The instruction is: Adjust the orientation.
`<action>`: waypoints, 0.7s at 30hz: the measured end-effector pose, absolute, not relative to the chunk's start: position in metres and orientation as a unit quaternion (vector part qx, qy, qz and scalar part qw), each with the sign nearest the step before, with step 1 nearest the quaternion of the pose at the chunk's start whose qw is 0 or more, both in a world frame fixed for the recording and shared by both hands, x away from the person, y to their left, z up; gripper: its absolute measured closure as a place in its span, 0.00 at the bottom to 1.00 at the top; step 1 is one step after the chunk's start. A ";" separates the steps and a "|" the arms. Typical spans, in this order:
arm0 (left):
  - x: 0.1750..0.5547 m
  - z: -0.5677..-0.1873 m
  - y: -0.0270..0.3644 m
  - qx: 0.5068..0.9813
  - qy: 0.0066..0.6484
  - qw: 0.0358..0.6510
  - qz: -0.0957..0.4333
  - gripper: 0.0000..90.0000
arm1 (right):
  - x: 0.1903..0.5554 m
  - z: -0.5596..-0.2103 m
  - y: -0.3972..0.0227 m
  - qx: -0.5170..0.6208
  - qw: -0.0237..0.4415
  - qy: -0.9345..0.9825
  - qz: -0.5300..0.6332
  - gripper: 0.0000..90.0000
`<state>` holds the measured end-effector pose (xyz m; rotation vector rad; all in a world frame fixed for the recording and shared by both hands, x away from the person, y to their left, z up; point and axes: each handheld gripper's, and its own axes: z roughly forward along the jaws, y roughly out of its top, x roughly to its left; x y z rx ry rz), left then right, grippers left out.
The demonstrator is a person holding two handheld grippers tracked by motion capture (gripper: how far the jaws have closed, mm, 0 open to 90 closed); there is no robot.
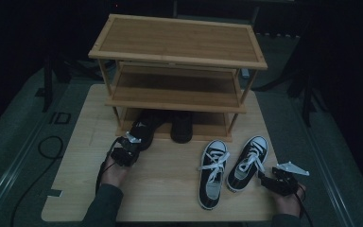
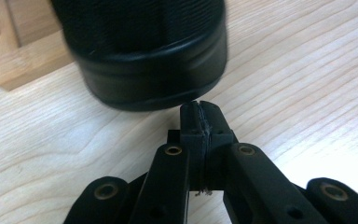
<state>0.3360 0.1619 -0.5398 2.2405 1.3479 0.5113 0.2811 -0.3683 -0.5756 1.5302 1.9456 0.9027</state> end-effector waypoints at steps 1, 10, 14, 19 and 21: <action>0.336 -0.541 0.164 0.815 0.495 0.234 0.188 0.98 | 0.281 -0.576 -0.368 0.562 0.251 0.715 0.332 0.37; 0.345 -0.546 0.183 0.802 0.521 0.224 0.189 0.99 | 0.281 -0.576 -0.368 0.562 0.251 0.715 0.331 0.37; 0.349 -0.546 0.183 0.794 0.527 0.238 0.186 0.98 | 0.281 -0.576 -0.368 0.562 0.251 0.715 0.331 0.37; 0.352 -0.544 0.179 0.803 0.520 0.224 0.186 0.98 | 0.281 -0.576 -0.368 0.562 0.251 0.715 0.331 0.37; 0.353 -0.542 0.176 0.802 0.519 0.229 0.186 0.98 | 0.281 -0.576 -0.368 0.562 0.251 0.715 0.331 0.37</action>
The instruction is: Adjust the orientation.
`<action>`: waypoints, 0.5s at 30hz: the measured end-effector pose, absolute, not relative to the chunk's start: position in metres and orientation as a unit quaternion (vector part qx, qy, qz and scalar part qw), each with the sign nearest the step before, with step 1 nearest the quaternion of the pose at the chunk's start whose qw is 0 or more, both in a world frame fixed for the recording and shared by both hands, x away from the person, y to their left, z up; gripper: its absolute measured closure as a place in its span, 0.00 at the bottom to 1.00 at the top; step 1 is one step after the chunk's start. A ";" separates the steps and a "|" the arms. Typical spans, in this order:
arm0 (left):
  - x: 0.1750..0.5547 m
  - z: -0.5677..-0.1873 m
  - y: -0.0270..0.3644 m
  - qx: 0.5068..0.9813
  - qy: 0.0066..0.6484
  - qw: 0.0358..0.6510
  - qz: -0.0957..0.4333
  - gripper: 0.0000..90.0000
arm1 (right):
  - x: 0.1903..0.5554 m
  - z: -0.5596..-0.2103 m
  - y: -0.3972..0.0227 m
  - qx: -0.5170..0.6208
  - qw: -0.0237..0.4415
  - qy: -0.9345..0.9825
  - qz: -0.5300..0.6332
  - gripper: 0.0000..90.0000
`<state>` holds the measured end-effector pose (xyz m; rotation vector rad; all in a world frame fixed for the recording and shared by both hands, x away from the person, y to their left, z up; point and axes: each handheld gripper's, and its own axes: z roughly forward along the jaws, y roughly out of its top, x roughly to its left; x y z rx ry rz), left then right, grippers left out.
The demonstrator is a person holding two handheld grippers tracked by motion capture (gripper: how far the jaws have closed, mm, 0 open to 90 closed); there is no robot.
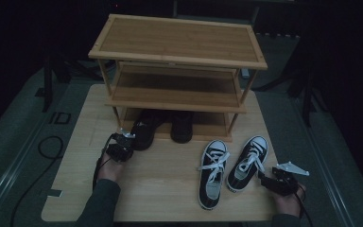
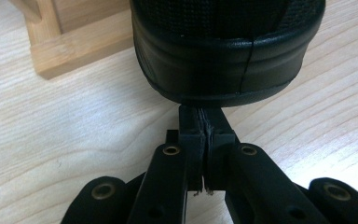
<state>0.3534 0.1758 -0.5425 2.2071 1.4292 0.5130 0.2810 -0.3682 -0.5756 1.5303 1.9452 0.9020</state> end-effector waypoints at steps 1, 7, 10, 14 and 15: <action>0.354 -0.541 0.174 0.802 0.518 0.231 0.187 0.98 | 0.281 -0.576 -0.368 0.562 0.251 0.715 0.331 0.37; 0.359 -0.536 0.159 0.805 0.509 0.241 0.186 0.99 | 0.281 -0.576 -0.368 0.562 0.251 0.715 0.331 0.37; 0.362 -0.538 0.150 0.809 0.503 0.244 0.182 0.99 | 0.281 -0.576 -0.368 0.562 0.251 0.715 0.331 0.37; 0.366 -0.542 0.137 0.814 0.497 0.242 0.175 0.99 | 0.281 -0.576 -0.368 0.562 0.251 0.715 0.331 0.37; 0.368 -0.544 0.134 0.816 0.496 0.241 0.173 0.99 | 0.281 -0.576 -0.368 0.562 0.251 0.715 0.332 0.37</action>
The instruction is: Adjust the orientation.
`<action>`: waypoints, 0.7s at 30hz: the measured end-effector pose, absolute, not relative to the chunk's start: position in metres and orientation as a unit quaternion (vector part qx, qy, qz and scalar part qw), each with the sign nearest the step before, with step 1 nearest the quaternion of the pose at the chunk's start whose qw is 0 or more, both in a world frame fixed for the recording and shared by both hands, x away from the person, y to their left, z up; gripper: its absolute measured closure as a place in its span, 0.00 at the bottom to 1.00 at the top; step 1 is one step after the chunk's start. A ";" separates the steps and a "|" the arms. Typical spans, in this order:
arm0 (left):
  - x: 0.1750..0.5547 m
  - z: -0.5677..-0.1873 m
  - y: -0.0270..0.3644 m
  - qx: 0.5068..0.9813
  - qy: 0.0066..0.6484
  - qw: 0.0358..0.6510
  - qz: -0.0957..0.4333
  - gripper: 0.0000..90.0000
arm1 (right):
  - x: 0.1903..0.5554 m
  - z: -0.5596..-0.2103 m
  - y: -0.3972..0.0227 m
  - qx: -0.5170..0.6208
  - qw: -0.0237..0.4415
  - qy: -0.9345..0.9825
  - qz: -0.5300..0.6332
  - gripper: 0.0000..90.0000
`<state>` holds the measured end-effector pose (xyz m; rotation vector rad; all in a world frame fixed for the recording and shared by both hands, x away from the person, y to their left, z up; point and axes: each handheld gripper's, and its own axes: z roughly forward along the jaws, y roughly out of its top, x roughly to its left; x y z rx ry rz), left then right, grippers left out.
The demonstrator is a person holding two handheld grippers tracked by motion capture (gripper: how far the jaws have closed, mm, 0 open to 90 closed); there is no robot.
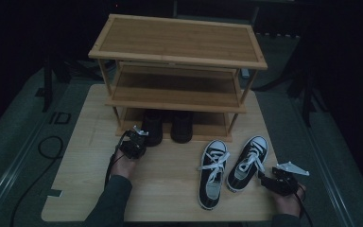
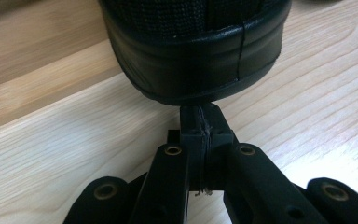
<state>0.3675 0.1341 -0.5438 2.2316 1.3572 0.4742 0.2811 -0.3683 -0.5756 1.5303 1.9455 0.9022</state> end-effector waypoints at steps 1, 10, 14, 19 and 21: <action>0.369 -0.545 0.131 0.817 0.496 0.240 0.171 0.99 | 0.281 -0.576 -0.368 0.562 0.251 0.715 0.332 0.37; 0.377 -0.546 0.112 0.828 0.481 0.237 0.168 0.99 | 0.281 -0.576 -0.368 0.562 0.251 0.715 0.332 0.37; 0.380 -0.546 0.107 0.830 0.477 0.236 0.166 0.99 | 0.281 -0.576 -0.368 0.562 0.251 0.715 0.332 0.37; 0.381 -0.546 0.104 0.834 0.472 0.231 0.167 0.99 | 0.281 -0.576 -0.368 0.562 0.251 0.715 0.332 0.37; 0.381 -0.546 0.104 0.834 0.472 0.233 0.164 0.99 | 0.281 -0.576 -0.368 0.562 0.251 0.715 0.332 0.37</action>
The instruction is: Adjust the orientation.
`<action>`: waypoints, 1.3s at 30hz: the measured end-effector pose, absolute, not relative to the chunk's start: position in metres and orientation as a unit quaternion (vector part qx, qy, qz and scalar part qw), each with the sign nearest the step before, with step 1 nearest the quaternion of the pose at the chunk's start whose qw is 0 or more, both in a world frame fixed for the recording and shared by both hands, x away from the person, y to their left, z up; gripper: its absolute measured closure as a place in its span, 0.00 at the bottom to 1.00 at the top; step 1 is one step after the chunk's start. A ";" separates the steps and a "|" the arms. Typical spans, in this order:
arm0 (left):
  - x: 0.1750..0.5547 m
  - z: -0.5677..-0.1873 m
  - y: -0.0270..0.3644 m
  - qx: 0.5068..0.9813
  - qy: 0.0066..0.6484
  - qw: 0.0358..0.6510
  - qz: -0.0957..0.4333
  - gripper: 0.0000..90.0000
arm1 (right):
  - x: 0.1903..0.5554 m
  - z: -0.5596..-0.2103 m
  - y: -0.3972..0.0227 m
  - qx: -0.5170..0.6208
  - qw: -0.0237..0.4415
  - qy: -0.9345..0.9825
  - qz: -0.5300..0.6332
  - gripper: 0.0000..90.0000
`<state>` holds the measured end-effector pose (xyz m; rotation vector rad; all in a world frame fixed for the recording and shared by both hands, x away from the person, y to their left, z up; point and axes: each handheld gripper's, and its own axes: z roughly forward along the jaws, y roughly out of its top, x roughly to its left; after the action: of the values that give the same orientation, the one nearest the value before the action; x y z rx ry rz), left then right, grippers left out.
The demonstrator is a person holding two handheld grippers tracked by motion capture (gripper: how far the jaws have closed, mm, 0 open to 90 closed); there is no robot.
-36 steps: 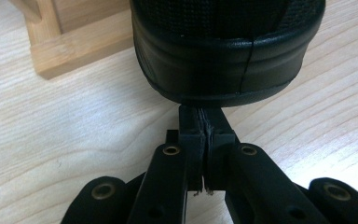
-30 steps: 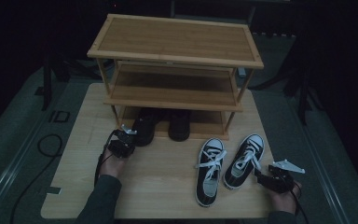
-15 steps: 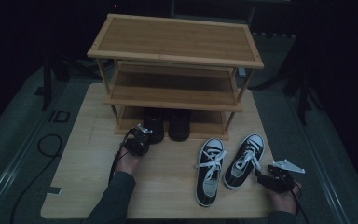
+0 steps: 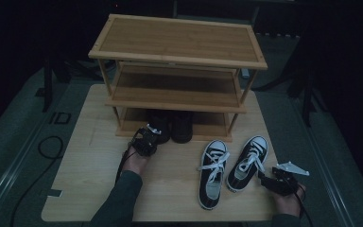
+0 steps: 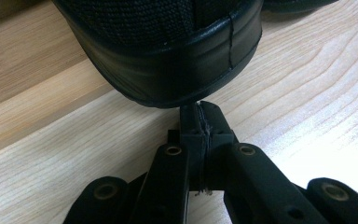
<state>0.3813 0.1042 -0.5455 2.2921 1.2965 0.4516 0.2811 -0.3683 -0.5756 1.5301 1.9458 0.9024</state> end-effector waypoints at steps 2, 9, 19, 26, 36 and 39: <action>0.381 -0.545 0.104 0.836 0.469 0.231 0.165 0.98 | 0.281 -0.576 -0.368 0.562 0.251 0.715 0.332 0.37; 0.377 -0.543 0.109 0.837 0.461 0.239 0.172 0.92 | 0.281 -0.576 -0.368 0.562 0.251 0.715 0.332 0.37; 0.368 -0.536 0.135 0.829 0.465 0.252 0.184 0.82 | 0.281 -0.576 -0.368 0.562 0.252 0.715 0.331 0.37; 0.363 -0.539 0.152 0.824 0.471 0.256 0.185 0.73 | 0.281 -0.576 -0.368 0.562 0.253 0.715 0.330 0.37; 0.355 -0.548 0.176 0.808 0.492 0.259 0.196 0.66 | 0.281 -0.576 -0.368 0.562 0.252 0.715 0.330 0.37; 0.354 -0.549 0.182 0.803 0.497 0.262 0.199 0.65 | 0.281 -0.576 -0.368 0.562 0.251 0.716 0.331 0.37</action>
<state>0.3542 0.1823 -0.5487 2.1730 1.3449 0.5393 0.2812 -0.3683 -0.5756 1.5282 1.9473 0.9001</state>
